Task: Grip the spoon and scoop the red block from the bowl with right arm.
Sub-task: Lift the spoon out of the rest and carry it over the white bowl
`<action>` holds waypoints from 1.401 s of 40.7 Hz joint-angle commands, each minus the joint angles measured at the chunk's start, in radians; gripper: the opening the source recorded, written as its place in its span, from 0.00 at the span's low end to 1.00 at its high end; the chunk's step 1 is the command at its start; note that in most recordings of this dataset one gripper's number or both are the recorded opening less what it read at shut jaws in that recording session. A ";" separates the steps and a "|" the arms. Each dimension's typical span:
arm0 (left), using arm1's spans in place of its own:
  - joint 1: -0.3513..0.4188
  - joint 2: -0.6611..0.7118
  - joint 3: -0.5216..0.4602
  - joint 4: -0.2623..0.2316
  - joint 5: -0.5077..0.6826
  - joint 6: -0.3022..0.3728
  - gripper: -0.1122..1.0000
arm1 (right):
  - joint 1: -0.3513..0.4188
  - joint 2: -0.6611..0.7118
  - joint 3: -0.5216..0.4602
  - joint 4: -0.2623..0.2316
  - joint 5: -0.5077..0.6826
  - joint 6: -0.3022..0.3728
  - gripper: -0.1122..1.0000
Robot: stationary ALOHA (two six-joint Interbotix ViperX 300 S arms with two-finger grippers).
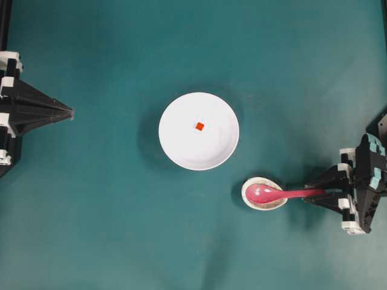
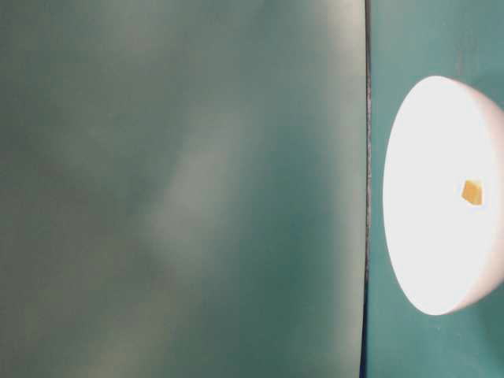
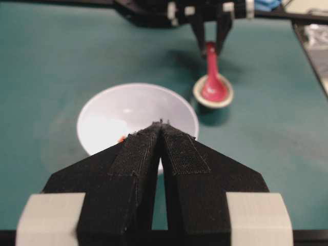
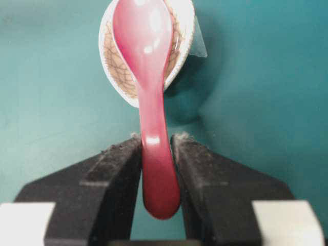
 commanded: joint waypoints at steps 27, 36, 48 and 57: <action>0.000 0.018 -0.012 0.002 -0.005 -0.002 0.10 | 0.006 -0.069 -0.023 -0.006 -0.018 -0.014 0.31; 0.000 0.018 -0.014 0.002 -0.005 0.000 0.10 | -0.055 -0.155 -0.054 -0.006 -0.043 -0.138 0.31; 0.000 0.012 -0.015 0.002 -0.005 0.000 0.10 | -0.316 -0.322 -0.149 -0.008 0.193 -0.446 0.31; 0.000 0.006 -0.023 0.002 -0.005 0.000 0.10 | -0.594 -0.428 -0.288 -0.008 0.588 -0.666 0.31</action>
